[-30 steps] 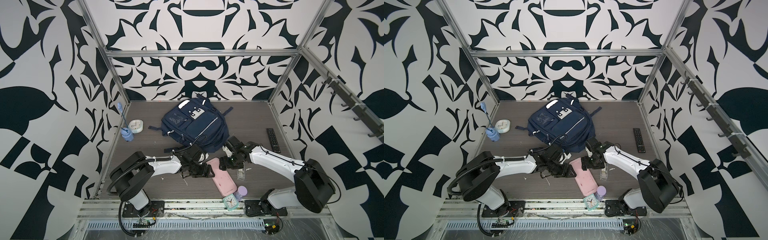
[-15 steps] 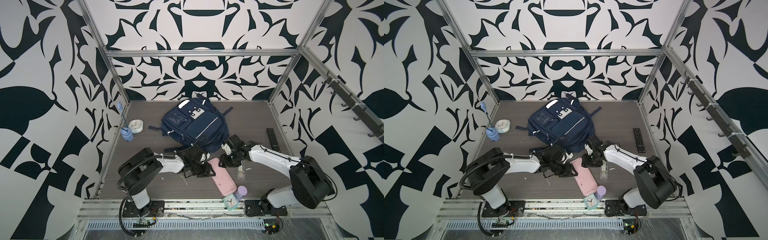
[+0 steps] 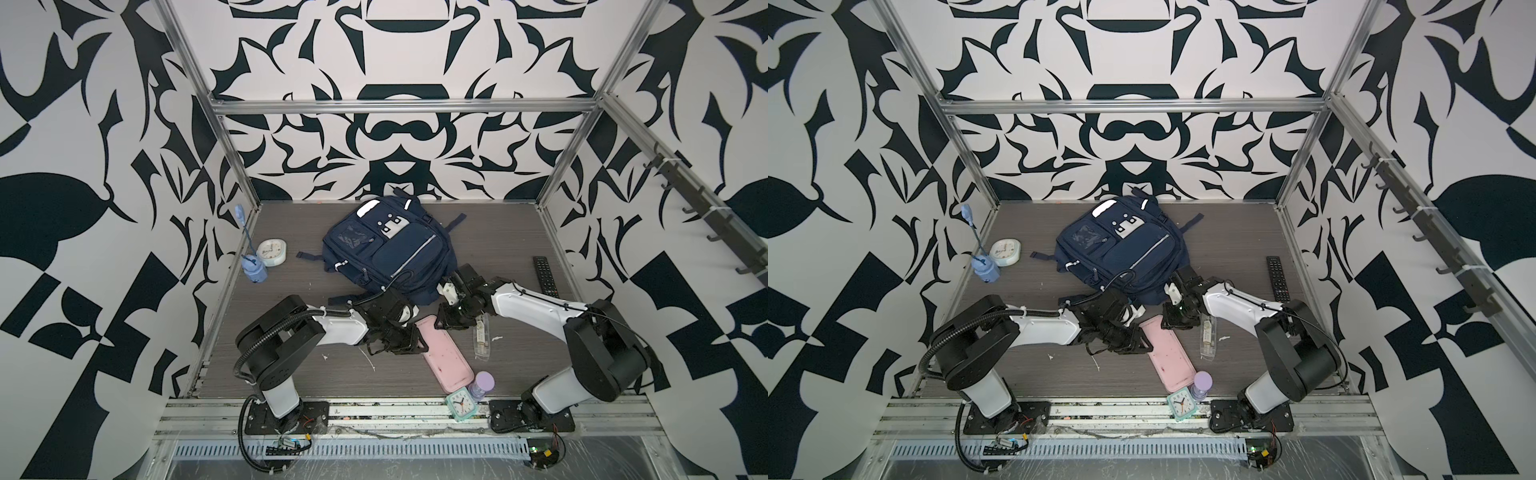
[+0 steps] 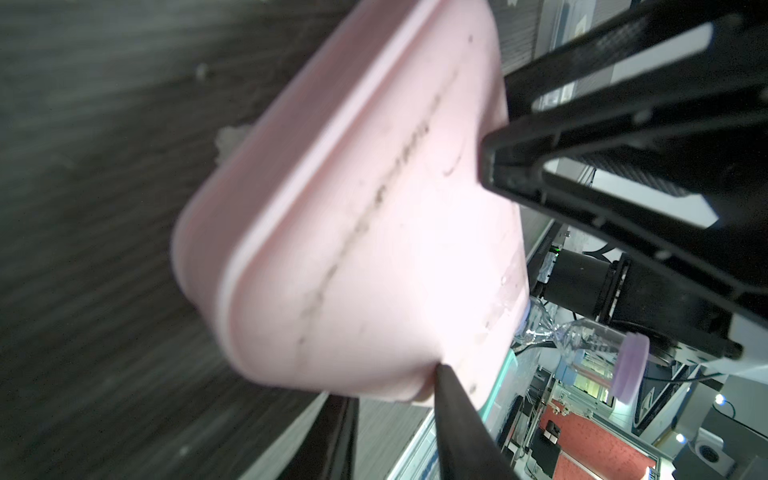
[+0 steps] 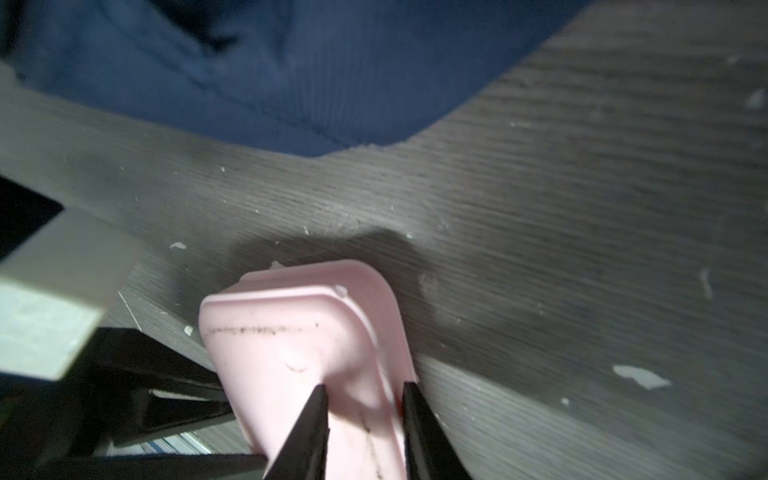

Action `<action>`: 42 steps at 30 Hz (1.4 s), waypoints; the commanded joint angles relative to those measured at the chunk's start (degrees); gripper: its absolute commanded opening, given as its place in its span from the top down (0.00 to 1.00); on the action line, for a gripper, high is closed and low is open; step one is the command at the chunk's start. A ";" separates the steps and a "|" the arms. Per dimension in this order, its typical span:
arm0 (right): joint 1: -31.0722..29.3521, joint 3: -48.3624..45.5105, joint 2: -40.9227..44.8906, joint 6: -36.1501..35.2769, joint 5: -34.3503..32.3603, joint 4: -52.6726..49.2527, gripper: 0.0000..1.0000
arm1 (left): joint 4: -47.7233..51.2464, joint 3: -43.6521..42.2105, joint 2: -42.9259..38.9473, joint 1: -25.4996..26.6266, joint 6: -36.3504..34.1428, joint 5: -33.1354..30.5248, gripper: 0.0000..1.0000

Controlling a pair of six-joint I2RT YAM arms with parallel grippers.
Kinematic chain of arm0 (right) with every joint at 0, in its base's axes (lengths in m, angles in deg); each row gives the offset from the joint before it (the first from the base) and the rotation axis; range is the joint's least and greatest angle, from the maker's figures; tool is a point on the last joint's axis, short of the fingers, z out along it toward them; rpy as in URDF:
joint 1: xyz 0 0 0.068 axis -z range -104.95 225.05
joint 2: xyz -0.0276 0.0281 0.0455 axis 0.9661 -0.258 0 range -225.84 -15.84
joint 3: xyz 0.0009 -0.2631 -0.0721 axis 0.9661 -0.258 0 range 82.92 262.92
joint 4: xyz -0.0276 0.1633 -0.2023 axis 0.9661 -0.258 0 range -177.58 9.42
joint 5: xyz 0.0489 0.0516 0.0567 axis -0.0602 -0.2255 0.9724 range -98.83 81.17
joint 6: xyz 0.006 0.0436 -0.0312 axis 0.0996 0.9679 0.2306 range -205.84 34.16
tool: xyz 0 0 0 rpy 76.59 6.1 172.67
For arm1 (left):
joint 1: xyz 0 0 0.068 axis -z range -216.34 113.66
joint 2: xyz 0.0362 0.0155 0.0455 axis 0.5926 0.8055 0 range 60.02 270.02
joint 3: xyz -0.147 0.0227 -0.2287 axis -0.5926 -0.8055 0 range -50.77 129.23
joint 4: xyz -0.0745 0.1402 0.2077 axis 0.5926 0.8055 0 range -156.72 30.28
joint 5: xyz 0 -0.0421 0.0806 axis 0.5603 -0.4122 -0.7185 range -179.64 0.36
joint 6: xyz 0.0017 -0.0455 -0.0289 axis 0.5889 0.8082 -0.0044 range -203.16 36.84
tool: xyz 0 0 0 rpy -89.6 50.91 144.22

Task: Pack the student bag
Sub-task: 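Grasp the pink pencil case's two ends with the left and right grippers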

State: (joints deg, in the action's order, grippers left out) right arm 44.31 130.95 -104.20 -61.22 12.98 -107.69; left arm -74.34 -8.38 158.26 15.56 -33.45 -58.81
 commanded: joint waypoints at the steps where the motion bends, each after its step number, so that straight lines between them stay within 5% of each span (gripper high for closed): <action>1: -0.25 1.86 -1.71 -1.17 0.48 1.01 0.69 | 1.16 0.61 1.74 -1.41 0.35 -4.46 0.70; 18: -6.72 12.21 -10.31 -0.62 4.07 1.84 0.69 | 8.14 -6.07 -8.56 -12.71 -2.51 -7.54 0.69; 24: -8.25 12.99 -11.32 0.38 4.65 3.18 0.48 | 14.77 -6.89 -13.99 -16.32 -6.47 -10.08 0.66; 33: -6.69 5.01 -2.18 1.13 3.17 3.48 0.33 | 15.53 -7.88 -16.57 -16.44 -8.44 -6.71 0.58; 42: -4.81 -3.99 0.95 2.32 11.82 9.84 0.31 | 15.63 -9.67 -18.20 -12.00 -8.59 -5.40 0.48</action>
State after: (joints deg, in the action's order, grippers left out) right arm 39.67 128.46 -104.15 -59.97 20.65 -101.48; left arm -60.04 -17.16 140.36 2.14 -41.67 -64.78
